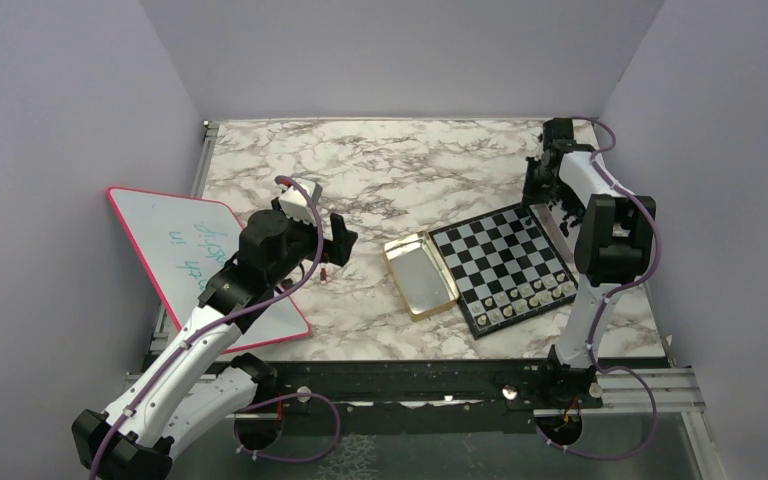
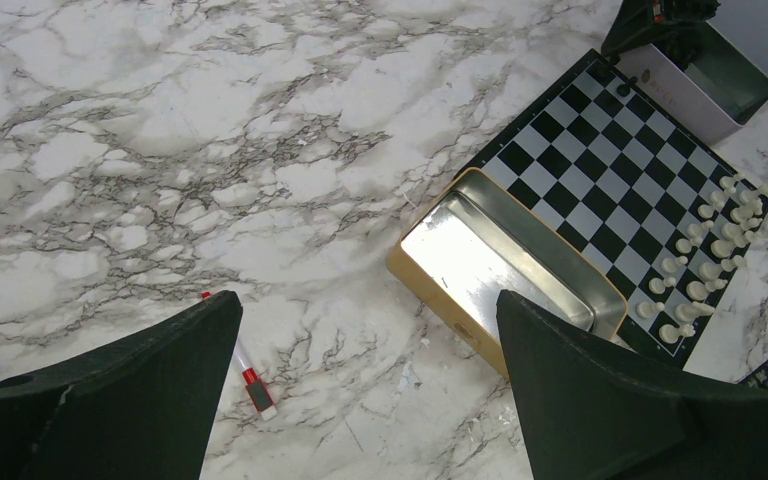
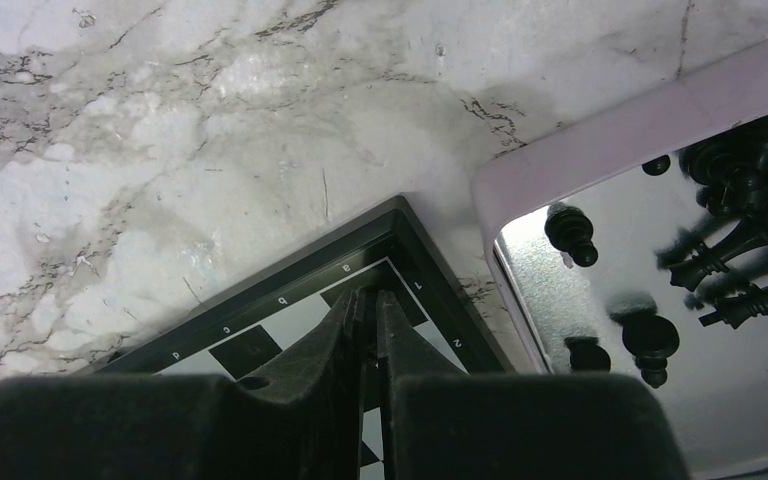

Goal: Set up the chess pieces on the board
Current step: Adjust the chess piece on the chessboard.

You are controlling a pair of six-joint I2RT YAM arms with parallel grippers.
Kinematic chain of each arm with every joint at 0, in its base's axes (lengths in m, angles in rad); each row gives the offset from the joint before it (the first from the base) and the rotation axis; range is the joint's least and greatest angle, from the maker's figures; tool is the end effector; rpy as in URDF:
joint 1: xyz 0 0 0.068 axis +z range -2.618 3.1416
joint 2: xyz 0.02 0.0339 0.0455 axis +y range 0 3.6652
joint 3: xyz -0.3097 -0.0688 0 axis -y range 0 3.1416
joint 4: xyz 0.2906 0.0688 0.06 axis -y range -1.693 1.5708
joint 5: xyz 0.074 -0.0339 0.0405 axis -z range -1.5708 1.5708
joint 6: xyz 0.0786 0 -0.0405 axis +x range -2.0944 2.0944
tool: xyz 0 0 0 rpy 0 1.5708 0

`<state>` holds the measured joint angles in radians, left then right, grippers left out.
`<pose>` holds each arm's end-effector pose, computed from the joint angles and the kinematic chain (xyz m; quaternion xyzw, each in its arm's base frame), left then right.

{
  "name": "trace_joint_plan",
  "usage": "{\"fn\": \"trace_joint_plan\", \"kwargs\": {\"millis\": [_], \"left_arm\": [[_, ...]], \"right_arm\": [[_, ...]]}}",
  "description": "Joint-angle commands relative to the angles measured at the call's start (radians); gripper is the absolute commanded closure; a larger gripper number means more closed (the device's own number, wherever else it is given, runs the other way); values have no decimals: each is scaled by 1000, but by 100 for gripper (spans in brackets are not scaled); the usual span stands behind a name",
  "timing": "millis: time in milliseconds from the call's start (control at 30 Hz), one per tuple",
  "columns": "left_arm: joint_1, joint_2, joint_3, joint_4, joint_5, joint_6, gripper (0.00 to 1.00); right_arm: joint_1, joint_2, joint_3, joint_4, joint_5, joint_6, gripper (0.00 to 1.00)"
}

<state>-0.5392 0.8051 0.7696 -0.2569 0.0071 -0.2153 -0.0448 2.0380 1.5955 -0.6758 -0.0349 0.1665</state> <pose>0.2091 -0.1258 0.3424 0.1315 0.7917 -0.2224 0.5535 0.5141 -0.0203 0.1826 0.0989 0.9693 0.0306 0.2228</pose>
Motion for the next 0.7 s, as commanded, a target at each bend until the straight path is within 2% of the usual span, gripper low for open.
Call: {"fn": "trace_joint_plan", "kwargs": {"millis": [0, 400, 567, 667], "left_arm": [[-7, -8, -6, 11, -12, 13, 1], [-7, 6, -4, 15, -9, 11, 1], [-6, 18, -5, 16, -8, 11, 1], [-7, 29, -4, 19, -9, 11, 1]], "right_arm": [[6, -36, -8, -17, 8, 1, 87], [6, -26, 47, -31, 13, 15, 85], [5, -62, 87, -33, 60, 41, 76], [5, -107, 71, 0, 107, 55, 75]]}}
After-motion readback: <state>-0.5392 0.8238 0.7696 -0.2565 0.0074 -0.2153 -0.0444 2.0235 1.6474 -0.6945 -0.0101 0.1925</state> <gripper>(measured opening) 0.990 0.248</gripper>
